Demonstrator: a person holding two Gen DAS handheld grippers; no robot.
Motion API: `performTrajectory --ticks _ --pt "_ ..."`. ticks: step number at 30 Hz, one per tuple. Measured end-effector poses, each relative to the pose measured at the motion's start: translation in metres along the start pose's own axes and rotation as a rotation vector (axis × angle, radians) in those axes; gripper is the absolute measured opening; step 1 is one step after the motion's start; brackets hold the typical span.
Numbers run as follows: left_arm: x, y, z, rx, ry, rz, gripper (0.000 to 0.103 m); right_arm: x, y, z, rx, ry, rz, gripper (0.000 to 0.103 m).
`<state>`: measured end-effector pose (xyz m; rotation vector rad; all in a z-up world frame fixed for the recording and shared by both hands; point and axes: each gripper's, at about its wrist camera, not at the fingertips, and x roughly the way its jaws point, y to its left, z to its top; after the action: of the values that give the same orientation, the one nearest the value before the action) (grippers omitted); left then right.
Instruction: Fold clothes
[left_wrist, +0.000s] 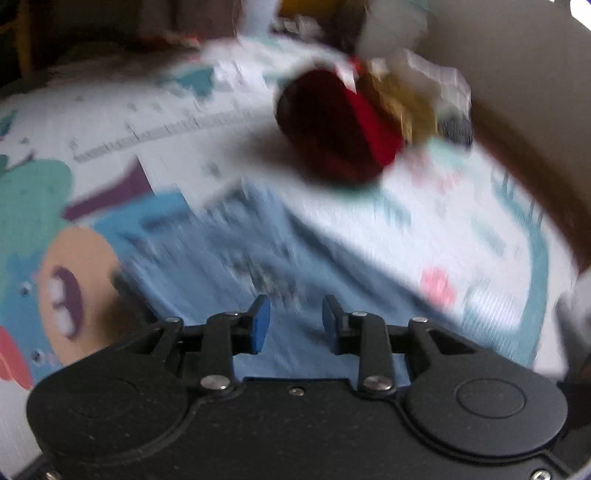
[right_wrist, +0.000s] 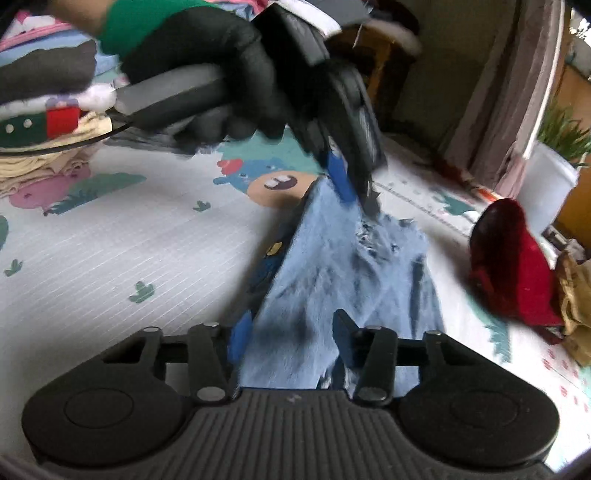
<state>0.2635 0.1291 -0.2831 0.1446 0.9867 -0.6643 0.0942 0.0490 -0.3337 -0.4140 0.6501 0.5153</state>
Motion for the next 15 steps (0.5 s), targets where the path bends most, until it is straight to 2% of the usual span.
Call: performTrajectory --ticks 1,2,4,6,7,8,10,11,13,15 --pt "0.011 -0.003 -0.008 0.036 0.053 0.04 0.029 0.012 0.0 -0.002 0.008 0.061 0.045 0.049" --pt "0.023 -0.005 -0.016 0.071 0.107 0.08 0.03 0.018 0.001 -0.001 0.006 0.085 0.07 0.05" --pt "0.021 -0.006 -0.019 0.07 0.117 0.103 0.03 0.019 0.003 0.004 -0.025 0.096 0.099 0.05" --pt "0.006 -0.01 -0.016 0.069 0.079 0.113 0.03 0.004 0.002 0.008 -0.055 -0.004 0.113 0.047" --pt "-0.001 -0.015 -0.016 0.087 0.055 0.111 0.03 -0.003 0.001 0.009 -0.058 -0.047 0.117 0.05" --pt "-0.007 -0.019 -0.017 0.085 0.029 0.099 0.03 -0.003 0.002 0.007 -0.07 -0.027 0.119 0.052" --pt "-0.013 -0.026 -0.023 0.057 -0.022 0.073 0.03 0.006 0.006 0.002 -0.105 0.07 0.124 0.053" --pt "-0.01 -0.03 -0.028 0.043 -0.03 0.077 0.03 0.002 0.008 0.0 -0.151 0.076 0.153 0.053" --pt "0.012 -0.04 -0.041 0.073 0.088 0.104 0.03 -0.014 0.011 -0.006 -0.276 0.043 0.241 0.053" --pt "0.014 -0.049 -0.048 0.155 0.084 0.132 0.03 -0.034 0.008 -0.013 -0.441 0.014 0.351 0.05"
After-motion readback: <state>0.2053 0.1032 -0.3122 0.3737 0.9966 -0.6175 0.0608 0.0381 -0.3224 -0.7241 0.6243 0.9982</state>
